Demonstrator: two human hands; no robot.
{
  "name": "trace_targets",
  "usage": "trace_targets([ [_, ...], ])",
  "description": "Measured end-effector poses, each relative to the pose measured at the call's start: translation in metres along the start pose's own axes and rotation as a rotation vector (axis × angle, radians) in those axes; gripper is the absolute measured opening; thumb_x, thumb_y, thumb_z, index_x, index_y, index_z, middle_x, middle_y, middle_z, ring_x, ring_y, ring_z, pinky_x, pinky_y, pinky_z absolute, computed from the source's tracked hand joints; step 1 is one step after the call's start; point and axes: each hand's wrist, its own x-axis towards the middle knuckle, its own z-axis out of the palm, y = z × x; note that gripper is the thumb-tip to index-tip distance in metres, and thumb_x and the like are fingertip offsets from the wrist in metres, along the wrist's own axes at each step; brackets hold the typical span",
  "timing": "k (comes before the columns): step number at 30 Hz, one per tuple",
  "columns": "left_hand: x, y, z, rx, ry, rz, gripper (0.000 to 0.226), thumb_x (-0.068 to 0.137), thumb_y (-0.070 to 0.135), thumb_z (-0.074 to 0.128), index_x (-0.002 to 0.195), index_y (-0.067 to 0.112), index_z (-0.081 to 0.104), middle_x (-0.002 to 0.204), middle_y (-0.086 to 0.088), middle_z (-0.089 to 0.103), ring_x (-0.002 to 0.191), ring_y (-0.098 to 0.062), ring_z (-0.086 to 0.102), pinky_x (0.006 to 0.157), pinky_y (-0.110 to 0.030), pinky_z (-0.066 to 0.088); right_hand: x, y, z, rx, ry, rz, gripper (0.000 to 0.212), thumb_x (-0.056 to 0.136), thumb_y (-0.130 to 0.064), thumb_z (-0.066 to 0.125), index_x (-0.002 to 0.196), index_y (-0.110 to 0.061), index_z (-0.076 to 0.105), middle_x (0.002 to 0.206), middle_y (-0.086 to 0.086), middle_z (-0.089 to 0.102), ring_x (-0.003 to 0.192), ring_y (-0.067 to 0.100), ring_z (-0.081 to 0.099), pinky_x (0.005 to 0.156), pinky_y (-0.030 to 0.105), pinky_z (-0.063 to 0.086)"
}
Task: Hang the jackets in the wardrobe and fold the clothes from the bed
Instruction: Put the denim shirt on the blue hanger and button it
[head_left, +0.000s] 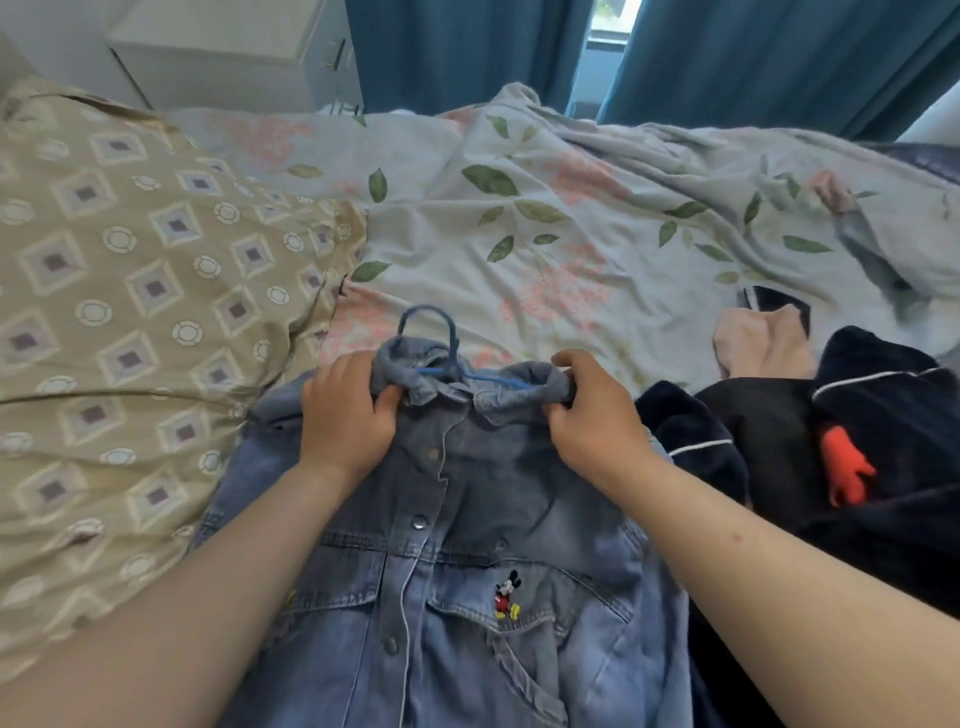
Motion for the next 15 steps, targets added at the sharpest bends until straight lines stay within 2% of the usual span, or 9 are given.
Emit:
trace_targets([
  [1, -0.011, 0.008, -0.014, -0.031, -0.003, 0.018, 0.019, 0.082, 0.027, 0.053, 0.090, 0.009, 0.055, 0.084, -0.011, 0.056, 0.083, -0.037, 0.052, 0.072, -0.049, 0.043, -0.010, -0.007, -0.012, -0.027, -0.030, -0.032, 0.036, 0.089, -0.014, 0.054, 0.123, -0.026, 0.056, 0.116, -0.003, 0.064, 0.101, 0.021, 0.059, 0.077, 0.030, 0.049],
  [2, -0.023, 0.016, -0.028, -0.049, 0.002, 0.040, 0.014, 0.082, 0.026, 0.052, 0.084, 0.013, 0.050, 0.080, -0.006, 0.052, 0.078, -0.034, 0.050, 0.069, -0.048, 0.042, -0.021, -0.014, -0.023, -0.045, -0.068, -0.081, 0.034, 0.085, -0.011, 0.054, 0.113, -0.030, 0.062, 0.110, -0.005, 0.066, 0.098, 0.019, 0.061, 0.074, 0.027, 0.049],
  [4, -0.044, 0.036, -0.058, -0.063, 0.019, 0.082, 0.014, 0.080, 0.027, 0.050, 0.075, 0.017, 0.041, 0.073, 0.001, 0.044, 0.071, -0.028, 0.044, 0.064, -0.044, 0.037, -0.044, -0.028, -0.049, -0.054, -0.125, -0.146, 0.026, 0.078, -0.010, 0.055, 0.083, -0.034, 0.063, 0.084, -0.010, 0.064, 0.077, 0.009, 0.059, 0.057, 0.028, 0.046],
  [5, -0.054, 0.047, -0.074, -0.066, 0.023, 0.083, 0.015, 0.079, 0.029, 0.049, 0.074, 0.017, 0.041, 0.072, 0.003, 0.043, 0.070, -0.025, 0.042, 0.063, -0.042, 0.035, -0.057, -0.035, -0.062, -0.046, -0.146, -0.153, 0.021, 0.077, -0.011, 0.056, 0.081, -0.030, 0.063, 0.080, -0.008, 0.061, 0.074, 0.009, 0.057, 0.057, 0.034, 0.048],
  [7, -0.066, 0.072, -0.105, -0.061, 0.039, 0.066, 0.016, 0.078, 0.034, 0.047, 0.077, 0.017, 0.047, 0.074, 0.006, 0.046, 0.072, -0.020, 0.041, 0.065, -0.039, 0.032, -0.083, -0.048, -0.090, -0.028, -0.176, -0.174, 0.015, 0.077, -0.016, 0.057, 0.085, -0.027, 0.061, 0.085, -0.007, 0.060, 0.076, 0.010, 0.055, 0.064, 0.039, 0.049],
  [10, -0.086, 0.120, -0.149, -0.049, 0.067, 0.057, 0.013, 0.076, 0.029, 0.054, 0.085, 0.021, 0.057, 0.075, 0.013, 0.046, 0.075, -0.013, 0.038, 0.068, -0.036, 0.028, -0.128, -0.066, -0.136, -0.004, -0.197, -0.219, 0.013, 0.075, -0.022, 0.057, 0.081, -0.033, 0.056, 0.083, -0.010, 0.059, 0.075, 0.007, 0.054, 0.061, 0.030, 0.046],
  [13, -0.111, 0.179, -0.192, -0.038, 0.069, 0.140, 0.006, 0.073, 0.024, 0.057, 0.078, 0.025, 0.054, 0.071, 0.019, 0.043, 0.070, -0.007, 0.031, 0.065, -0.035, 0.027, -0.182, -0.077, -0.184, -0.049, -0.200, -0.300, 0.017, 0.083, -0.036, 0.065, 0.073, -0.043, 0.053, 0.077, -0.015, 0.059, 0.075, 0.003, 0.056, 0.061, 0.020, 0.042],
  [15, -0.134, 0.215, -0.219, -0.025, 0.068, 0.194, 0.009, 0.074, 0.029, 0.055, 0.074, 0.020, 0.056, 0.069, 0.015, 0.047, 0.067, -0.009, 0.033, 0.062, -0.035, 0.028, -0.223, -0.080, -0.214, -0.047, -0.203, -0.308, 0.005, 0.086, -0.040, 0.064, 0.082, -0.041, 0.062, 0.084, -0.016, 0.063, 0.079, 0.003, 0.058, 0.066, 0.021, 0.046],
])
